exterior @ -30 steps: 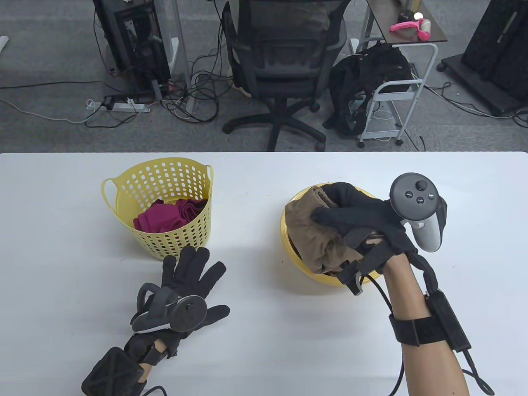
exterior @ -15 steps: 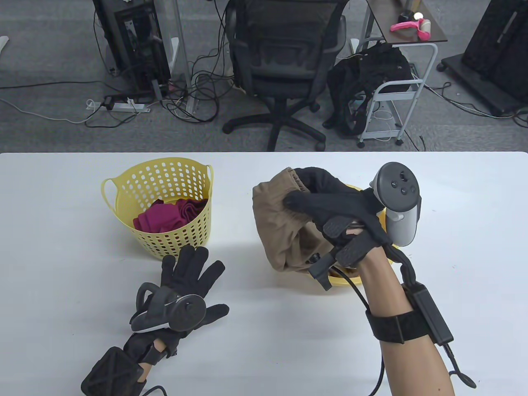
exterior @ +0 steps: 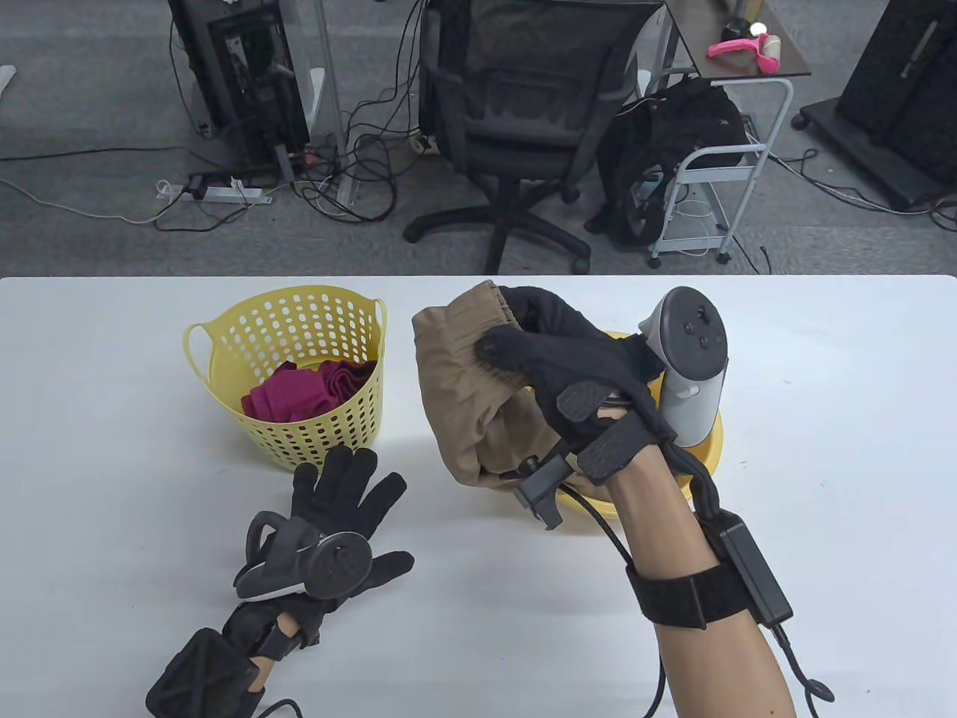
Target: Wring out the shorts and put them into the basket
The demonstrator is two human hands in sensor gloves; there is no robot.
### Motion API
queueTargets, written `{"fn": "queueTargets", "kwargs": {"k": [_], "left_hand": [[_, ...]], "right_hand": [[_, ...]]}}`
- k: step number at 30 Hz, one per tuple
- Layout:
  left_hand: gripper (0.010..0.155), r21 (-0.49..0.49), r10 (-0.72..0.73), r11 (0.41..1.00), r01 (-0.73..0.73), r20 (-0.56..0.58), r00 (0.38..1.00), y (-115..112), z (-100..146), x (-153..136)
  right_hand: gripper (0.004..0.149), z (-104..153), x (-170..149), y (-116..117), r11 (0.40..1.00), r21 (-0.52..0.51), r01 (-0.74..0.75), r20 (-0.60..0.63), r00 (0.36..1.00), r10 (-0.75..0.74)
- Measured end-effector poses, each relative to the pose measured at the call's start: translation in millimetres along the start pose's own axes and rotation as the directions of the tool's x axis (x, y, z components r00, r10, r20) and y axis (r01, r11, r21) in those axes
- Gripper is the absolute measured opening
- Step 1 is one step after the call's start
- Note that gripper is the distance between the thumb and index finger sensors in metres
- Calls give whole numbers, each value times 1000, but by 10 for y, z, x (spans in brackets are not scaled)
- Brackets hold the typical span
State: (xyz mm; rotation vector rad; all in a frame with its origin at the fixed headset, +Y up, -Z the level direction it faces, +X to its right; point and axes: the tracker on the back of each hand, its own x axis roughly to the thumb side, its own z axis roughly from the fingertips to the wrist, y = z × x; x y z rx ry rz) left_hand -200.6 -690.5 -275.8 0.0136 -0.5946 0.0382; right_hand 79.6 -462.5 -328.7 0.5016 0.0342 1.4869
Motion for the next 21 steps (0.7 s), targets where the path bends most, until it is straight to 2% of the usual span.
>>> {"fn": "queueTargets", "kwargs": {"k": [11,21], "left_hand": [[91,2,3,1000,-3,-7,1000,1,0,-12],[92,17,14,1000,-13,-14,1000,17,5,-34]], "right_hand": [[66,-85,142,166,995,21,93,19,995,-94],[66,-115,245,200,997,29,78,34,996,-79]]}}
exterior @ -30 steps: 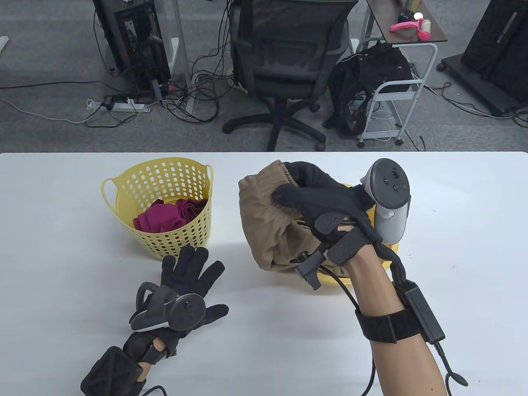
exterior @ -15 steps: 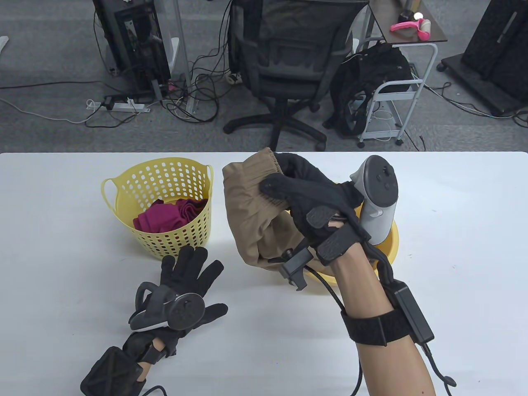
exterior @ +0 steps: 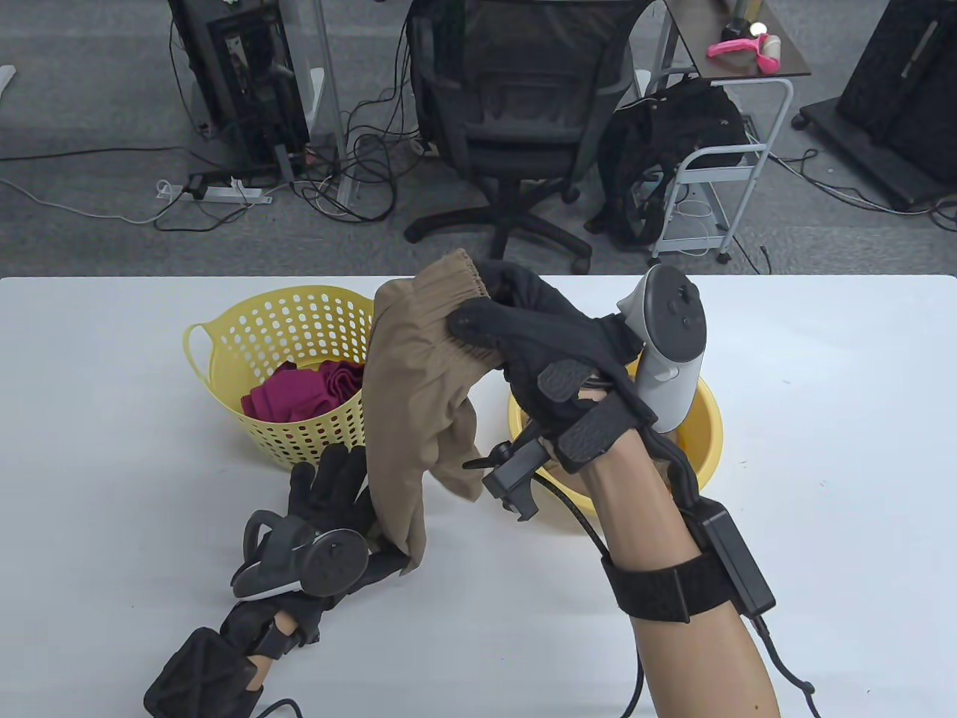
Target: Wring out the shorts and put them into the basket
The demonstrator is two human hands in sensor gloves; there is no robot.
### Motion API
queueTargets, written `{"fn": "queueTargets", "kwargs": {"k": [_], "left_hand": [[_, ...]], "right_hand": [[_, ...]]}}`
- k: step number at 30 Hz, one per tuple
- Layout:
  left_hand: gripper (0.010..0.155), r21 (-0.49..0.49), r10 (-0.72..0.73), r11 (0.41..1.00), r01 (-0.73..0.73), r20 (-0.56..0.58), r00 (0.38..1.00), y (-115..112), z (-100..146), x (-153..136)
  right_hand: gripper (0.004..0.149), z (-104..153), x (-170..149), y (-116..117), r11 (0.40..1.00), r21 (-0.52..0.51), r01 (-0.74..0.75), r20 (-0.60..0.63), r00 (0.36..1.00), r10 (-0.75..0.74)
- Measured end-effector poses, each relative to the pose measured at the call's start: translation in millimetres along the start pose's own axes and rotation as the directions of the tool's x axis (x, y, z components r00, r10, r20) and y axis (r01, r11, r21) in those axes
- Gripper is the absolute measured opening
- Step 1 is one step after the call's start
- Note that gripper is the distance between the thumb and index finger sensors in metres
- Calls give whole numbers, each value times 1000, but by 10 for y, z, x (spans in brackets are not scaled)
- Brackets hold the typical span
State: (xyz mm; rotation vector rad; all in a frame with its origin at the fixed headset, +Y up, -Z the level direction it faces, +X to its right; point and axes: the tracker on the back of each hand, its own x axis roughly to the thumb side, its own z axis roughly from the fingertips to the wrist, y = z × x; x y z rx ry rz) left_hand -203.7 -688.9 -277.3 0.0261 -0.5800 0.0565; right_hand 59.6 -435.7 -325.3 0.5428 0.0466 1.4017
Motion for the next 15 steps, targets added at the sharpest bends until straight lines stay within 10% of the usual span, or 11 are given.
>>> {"fn": "queueTargets", "kwargs": {"k": [15], "left_hand": [[111,5,3,1000,-3,-67,998,-68,-96,44]], "right_hand": [[67,23,-40,-196,1000,-7,-7,-31,999,7]]}}
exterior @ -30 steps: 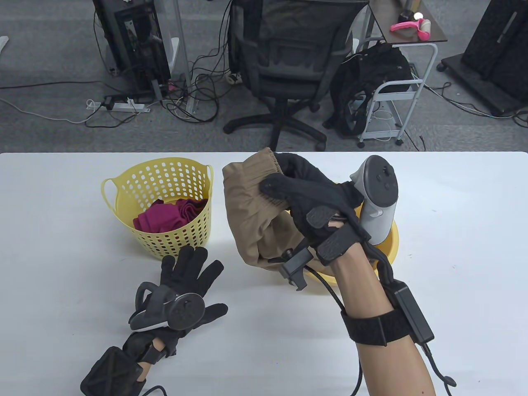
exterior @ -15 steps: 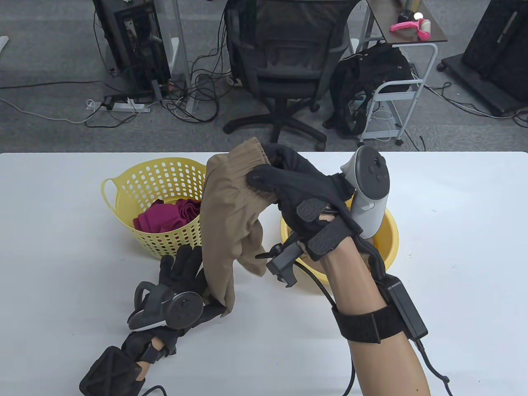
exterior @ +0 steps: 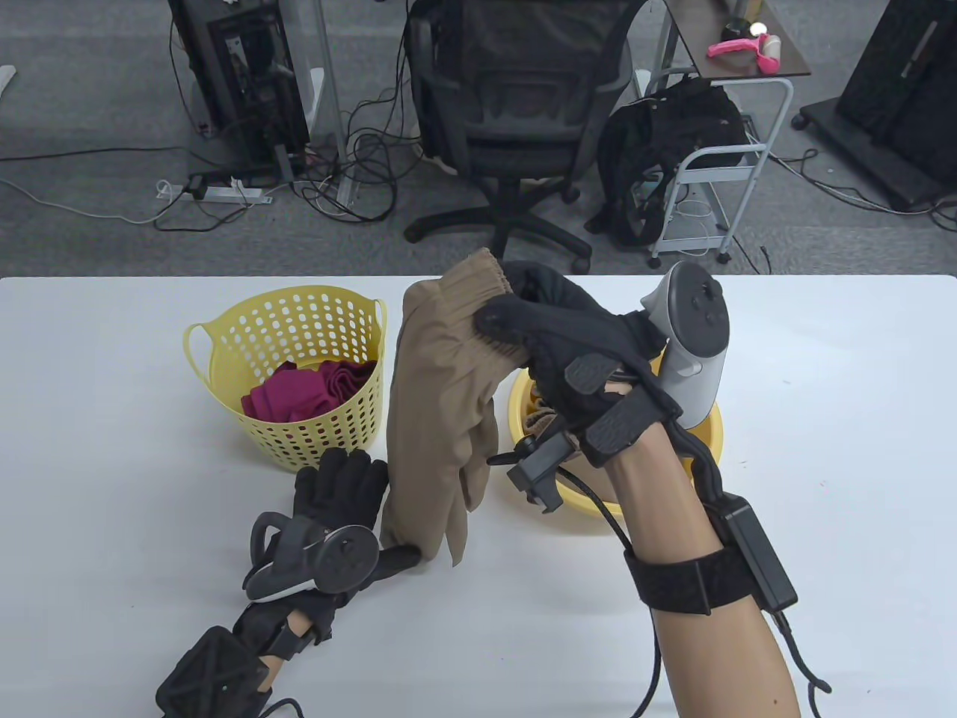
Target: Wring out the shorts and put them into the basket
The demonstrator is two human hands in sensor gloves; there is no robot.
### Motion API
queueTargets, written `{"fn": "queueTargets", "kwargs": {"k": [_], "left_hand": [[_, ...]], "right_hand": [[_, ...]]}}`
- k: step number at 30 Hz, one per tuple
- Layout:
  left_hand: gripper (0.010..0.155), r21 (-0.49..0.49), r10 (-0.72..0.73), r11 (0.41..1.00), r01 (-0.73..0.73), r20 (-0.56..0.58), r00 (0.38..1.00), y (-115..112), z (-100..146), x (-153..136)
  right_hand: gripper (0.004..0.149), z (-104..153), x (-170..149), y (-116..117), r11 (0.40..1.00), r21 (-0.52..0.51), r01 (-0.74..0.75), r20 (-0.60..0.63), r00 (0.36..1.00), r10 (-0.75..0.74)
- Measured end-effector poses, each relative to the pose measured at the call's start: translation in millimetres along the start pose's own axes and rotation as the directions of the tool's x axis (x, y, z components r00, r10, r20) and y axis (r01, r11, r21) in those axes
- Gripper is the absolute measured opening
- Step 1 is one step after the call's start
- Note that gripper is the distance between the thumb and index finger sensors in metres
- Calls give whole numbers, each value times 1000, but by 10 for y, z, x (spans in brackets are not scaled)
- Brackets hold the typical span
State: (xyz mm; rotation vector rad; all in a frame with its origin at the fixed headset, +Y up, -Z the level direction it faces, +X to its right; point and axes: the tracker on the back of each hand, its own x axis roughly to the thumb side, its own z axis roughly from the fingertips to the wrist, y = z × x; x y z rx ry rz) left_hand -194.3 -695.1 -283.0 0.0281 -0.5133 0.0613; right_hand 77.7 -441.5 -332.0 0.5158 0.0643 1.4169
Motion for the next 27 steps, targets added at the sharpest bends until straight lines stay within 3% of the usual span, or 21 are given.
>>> {"fn": "queueTargets", "kwargs": {"k": [3,5,12,17,20,23,27], "left_hand": [[121,-15,61,998,-61,12,998,-37,-68,-4],[126,-19,181,983,-181,22,983,-68,-131,-11],[145,-118,510,856,-504,26,860,-193,-284,-109],[146,-140,619,781,-609,47,784,-187,-356,-132],[144,-91,708,705,-703,45,705,-202,-369,-153],[139,-52,769,639,-768,45,637,-235,-370,-172],[124,-2,789,613,-790,40,613,-253,-384,-178]], "right_hand": [[67,0,-14,-4,1000,16,4,-8,1000,-4],[66,-5,-18,12,999,45,11,-17,1000,-10],[66,-41,-14,131,993,115,11,-18,1000,-9],[66,-96,-31,217,988,150,41,-9,999,-40],[66,-123,-56,252,986,156,60,-5,998,-60],[66,-136,-81,272,984,164,66,-5,998,-66],[66,-147,-103,273,984,167,66,-3,998,-67]]}}
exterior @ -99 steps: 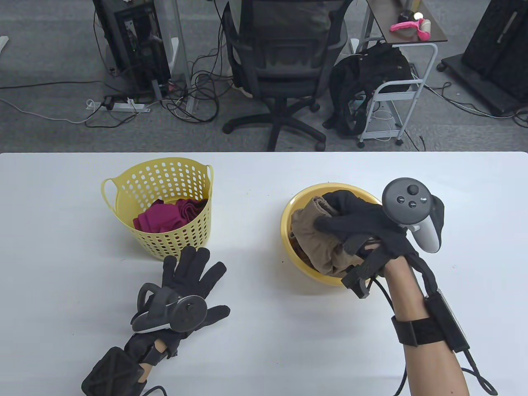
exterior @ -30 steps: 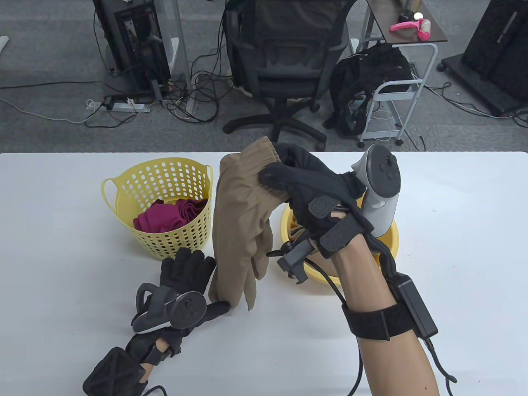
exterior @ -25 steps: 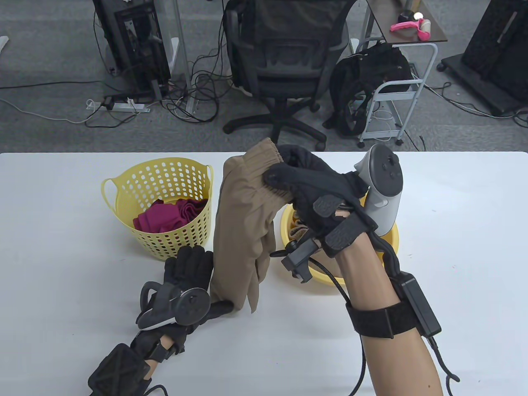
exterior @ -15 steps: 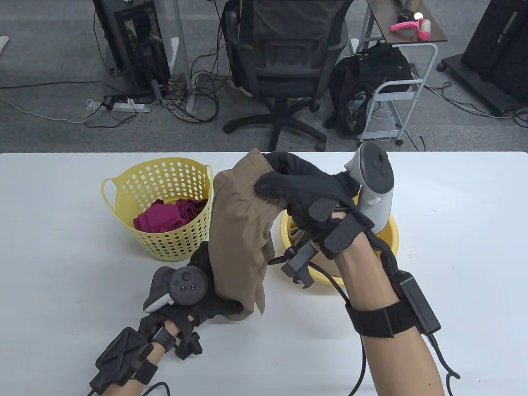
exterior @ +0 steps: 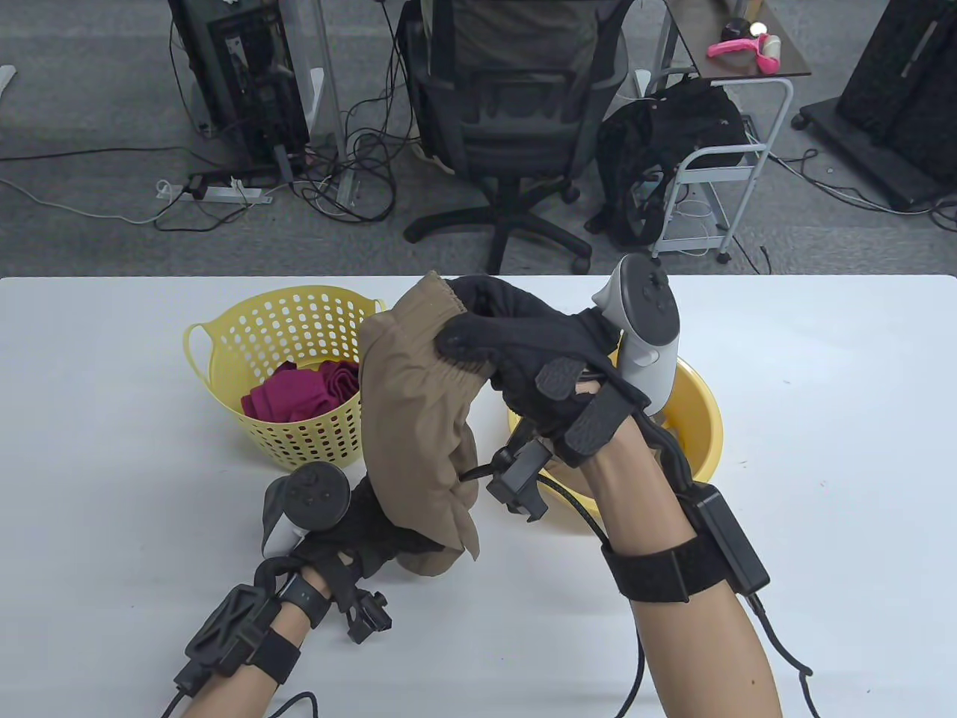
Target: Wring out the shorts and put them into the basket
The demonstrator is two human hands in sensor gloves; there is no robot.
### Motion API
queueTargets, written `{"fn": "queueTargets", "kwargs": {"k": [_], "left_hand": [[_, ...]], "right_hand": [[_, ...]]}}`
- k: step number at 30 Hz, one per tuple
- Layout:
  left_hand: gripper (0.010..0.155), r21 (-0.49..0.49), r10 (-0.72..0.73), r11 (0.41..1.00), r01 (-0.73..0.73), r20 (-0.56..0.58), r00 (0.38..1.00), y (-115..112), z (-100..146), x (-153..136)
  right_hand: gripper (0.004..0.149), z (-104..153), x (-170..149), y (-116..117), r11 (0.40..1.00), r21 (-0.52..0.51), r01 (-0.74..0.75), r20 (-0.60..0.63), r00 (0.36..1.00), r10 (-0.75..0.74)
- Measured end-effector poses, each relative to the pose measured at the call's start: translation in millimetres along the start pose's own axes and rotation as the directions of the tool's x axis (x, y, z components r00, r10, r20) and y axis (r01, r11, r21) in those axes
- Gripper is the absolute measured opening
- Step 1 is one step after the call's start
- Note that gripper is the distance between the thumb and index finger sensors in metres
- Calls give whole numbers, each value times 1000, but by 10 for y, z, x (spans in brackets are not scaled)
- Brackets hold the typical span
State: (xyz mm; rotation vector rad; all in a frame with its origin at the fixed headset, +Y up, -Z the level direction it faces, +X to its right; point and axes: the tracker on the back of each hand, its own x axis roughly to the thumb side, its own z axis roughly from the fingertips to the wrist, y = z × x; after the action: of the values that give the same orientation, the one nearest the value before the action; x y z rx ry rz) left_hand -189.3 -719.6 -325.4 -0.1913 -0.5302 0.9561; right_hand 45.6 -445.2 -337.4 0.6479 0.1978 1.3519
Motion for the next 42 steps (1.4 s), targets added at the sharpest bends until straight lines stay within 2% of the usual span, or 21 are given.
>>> {"fn": "queueTargets", "kwargs": {"k": [10,12,16,23,28,35,40,42], "left_hand": [[86,68,29,997,-30,14,999,20,6,-15],[74,47,5,999,-6,21,1000,31,10,-5],[39,44,-63,997,63,-2,998,59,27,22],[37,19,-180,983,181,-51,982,140,72,15],[38,-17,-312,950,312,-110,944,216,121,23],[38,-114,-430,902,415,-168,887,364,162,37],[40,-180,-481,874,451,-188,856,500,193,71],[50,-182,-490,869,460,-199,848,542,203,95]], "right_hand": [[66,50,-6,-102,1000,-30,-7,3,1000,7],[66,59,-4,-127,999,-40,-19,1,1000,19],[66,80,7,-186,997,-60,-55,-4,999,54],[66,161,26,-343,983,-122,-139,-33,990,136],[67,245,35,-525,945,-178,-273,-88,961,261],[67,392,10,-778,852,-260,-453,-177,890,419],[67,492,-42,-901,753,-251,-608,-248,793,557],[66,518,-65,-924,717,-247,-651,-270,757,595]]}}
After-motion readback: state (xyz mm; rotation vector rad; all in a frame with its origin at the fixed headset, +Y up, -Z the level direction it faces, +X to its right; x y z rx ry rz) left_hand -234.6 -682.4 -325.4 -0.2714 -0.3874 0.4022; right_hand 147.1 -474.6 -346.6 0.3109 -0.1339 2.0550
